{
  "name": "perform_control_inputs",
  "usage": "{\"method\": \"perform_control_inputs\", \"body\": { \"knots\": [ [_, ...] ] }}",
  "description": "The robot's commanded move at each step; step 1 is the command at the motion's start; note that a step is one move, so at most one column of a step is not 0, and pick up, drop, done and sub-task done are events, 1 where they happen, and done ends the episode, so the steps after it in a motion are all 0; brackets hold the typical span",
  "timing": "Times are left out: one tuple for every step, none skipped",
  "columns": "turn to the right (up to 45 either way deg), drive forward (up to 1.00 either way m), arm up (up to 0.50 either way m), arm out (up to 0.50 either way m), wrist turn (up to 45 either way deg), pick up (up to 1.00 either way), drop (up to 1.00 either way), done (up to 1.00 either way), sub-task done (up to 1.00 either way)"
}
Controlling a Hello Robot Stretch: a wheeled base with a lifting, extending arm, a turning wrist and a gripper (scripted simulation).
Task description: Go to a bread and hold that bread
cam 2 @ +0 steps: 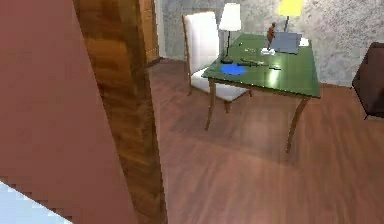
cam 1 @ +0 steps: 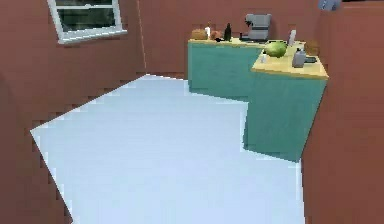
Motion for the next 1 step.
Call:
{"method": "perform_control_inputs", "body": {
  "knots": [
    [0.0, 1.00, 0.00, 0.00, 0.0, 0.00, 0.00, 0.00, 0.00]
  ]
}}
